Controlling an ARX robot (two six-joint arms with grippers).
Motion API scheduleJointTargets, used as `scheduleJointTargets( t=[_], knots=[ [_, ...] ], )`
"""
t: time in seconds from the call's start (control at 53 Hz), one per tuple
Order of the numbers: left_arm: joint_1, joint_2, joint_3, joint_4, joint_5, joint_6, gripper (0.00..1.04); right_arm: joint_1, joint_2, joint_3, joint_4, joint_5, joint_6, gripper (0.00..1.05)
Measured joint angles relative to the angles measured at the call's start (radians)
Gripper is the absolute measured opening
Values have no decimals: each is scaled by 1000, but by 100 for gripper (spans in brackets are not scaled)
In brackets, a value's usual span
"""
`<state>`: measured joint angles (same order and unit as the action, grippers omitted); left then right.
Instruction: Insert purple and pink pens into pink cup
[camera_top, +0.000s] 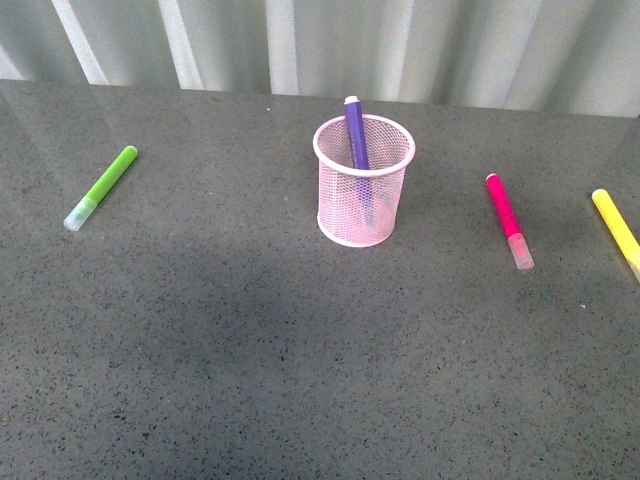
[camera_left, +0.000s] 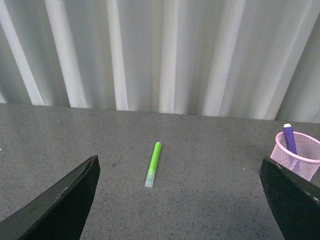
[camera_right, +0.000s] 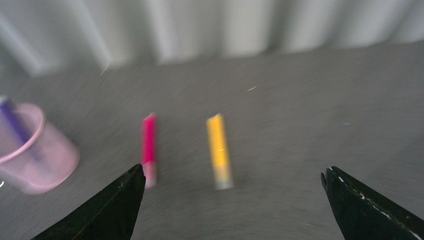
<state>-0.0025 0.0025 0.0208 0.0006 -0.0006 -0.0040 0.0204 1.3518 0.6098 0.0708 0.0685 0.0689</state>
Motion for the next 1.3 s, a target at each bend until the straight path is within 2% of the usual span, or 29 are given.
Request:
scheduleJointTargets(
  t=[0.208,0.472,0.679,1.302],
  knots=[
    [0,0,0,0,0,0,98,93,397,403,-165,14,82,98],
    [0,0,0,0,0,0,98,116,604,642,-307,17,193,98],
    [0,0,0,0,0,0,98,127,690,711,-340,3,243,98],
    [0,0,0,0,0,0,98,125,882,789,-347,16,199,98]
  ],
)
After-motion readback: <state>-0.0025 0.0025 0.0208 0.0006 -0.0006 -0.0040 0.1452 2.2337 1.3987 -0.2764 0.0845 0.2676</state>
